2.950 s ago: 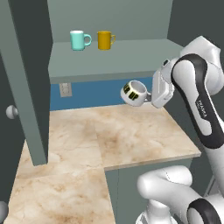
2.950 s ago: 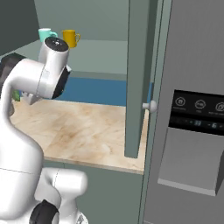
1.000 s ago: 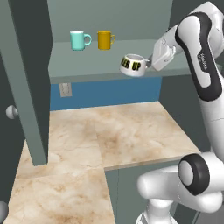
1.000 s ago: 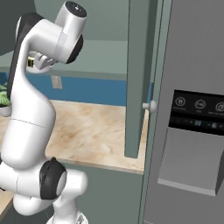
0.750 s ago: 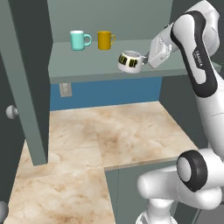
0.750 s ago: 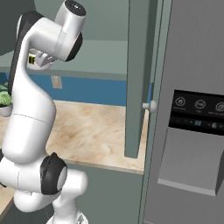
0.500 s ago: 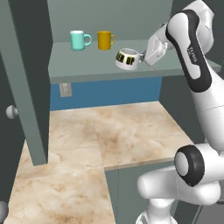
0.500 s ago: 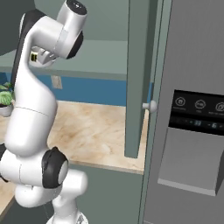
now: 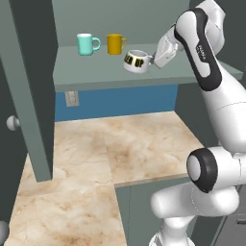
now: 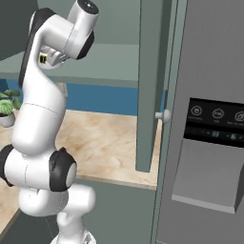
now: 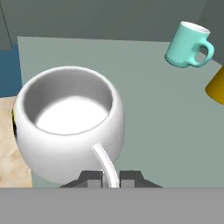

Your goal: Pick the mug on the counter and place it in the cabinet with the handle facing the right, like the mugs already inside.

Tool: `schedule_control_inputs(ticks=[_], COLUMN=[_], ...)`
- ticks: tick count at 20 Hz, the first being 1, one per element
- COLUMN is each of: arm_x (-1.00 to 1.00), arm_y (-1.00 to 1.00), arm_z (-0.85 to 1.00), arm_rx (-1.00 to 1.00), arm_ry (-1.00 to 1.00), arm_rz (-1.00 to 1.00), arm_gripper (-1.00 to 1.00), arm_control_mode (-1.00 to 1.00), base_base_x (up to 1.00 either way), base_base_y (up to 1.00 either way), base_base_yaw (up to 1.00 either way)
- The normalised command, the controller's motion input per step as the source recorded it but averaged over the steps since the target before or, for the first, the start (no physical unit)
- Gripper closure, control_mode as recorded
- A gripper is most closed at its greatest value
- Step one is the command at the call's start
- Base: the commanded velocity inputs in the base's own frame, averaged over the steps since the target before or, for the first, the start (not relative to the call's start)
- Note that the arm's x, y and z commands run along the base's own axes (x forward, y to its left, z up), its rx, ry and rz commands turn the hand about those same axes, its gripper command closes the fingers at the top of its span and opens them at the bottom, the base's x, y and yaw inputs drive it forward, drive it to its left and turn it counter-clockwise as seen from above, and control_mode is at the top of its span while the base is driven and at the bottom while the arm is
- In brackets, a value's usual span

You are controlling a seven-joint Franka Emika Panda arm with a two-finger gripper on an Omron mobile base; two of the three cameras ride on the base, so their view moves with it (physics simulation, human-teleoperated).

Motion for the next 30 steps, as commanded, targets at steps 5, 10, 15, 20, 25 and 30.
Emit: schedule_control_inputs(ticks=[5, 10, 15, 20, 25, 30], arm_x=[0.29, 0.05, 0.07, 0.02, 0.0, 0.0], arm_y=[0.0, 0.0, 0.02, 0.0, 0.0, -0.05], arm_z=[0.01, 0.0, 0.0, -0.08, -0.06, 0.19], arm_rx=[-0.03, -0.05, -0.04, -0.04, -0.04, 0.0], arm_ry=[0.0, 0.0, 0.0, 0.0, 0.0, -0.04], arm_rz=[0.0, 0.0, 0.0, 0.0, 0.0, 0.01], arm_gripper=[1.0, 1.0, 1.0, -1.0, -1.0, -1.0], arm_control_mode=[-1.0, -1.0, -1.0, -1.0, -1.0, -1.0], base_base_x=[0.0, 0.0, 0.0, 0.0, 0.0, 0.0], base_base_y=[0.0, 0.0, 0.0, 0.0, 0.0, 0.0], base_base_yaw=[0.0, 0.0, 0.0, 0.0, 0.0, 0.0])
